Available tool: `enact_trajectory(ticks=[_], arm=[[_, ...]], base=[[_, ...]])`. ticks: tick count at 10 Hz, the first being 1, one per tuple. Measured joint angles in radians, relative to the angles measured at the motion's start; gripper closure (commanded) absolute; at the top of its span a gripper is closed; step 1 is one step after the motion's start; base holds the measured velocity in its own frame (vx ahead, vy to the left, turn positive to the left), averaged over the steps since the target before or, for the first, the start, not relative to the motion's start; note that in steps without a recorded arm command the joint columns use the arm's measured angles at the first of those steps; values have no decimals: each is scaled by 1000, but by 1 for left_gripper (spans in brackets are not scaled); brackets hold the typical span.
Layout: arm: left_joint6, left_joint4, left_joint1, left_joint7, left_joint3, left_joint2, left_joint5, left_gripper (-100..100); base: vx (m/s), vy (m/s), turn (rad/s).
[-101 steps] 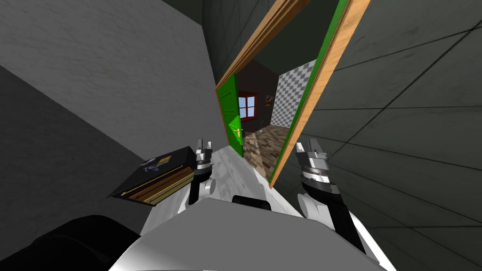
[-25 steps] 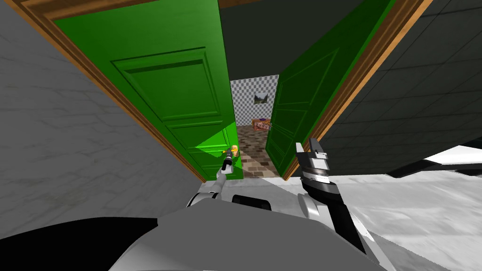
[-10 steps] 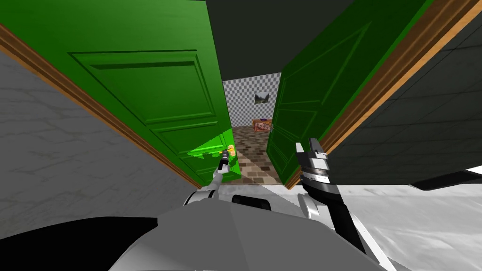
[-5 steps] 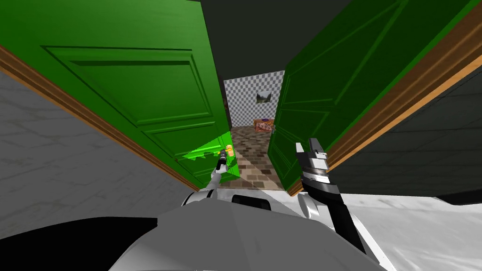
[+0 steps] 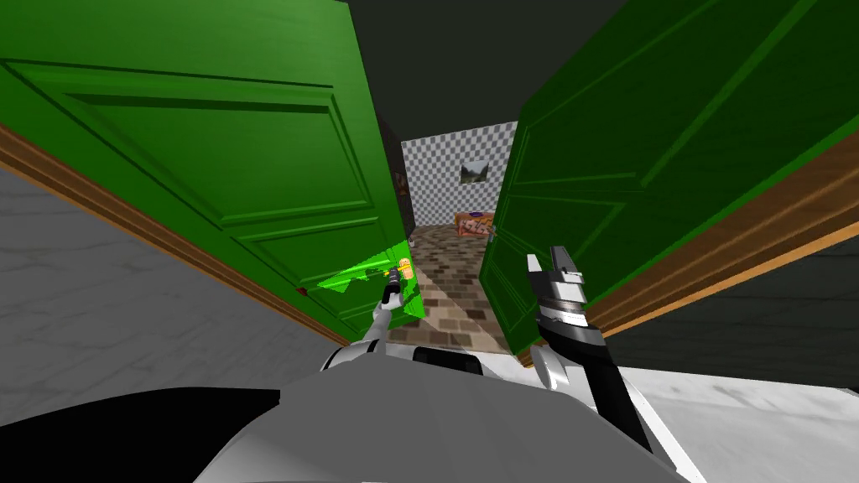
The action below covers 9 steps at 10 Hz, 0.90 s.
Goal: Push the door open
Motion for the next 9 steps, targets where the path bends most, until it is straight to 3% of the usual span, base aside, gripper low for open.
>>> enact_trajectory(ticks=[1, 4, 6, 7, 9], arm=[[-4, 11, -9, 0, 10, 9, 4, 100], [-5, 14, -14, -14, 46, 8, 14, 100], [14, -19, 1, -22, 69, 0, 21, 100], [5, 8, -12, -23, 80, 8, 25, 100], [-1, 13, -14, -30, 103, 7, 31, 100]], base=[[140, -46, 49], [173, -59, 79], [166, -68, 70], [167, -71, 83], [183, -59, 65]])
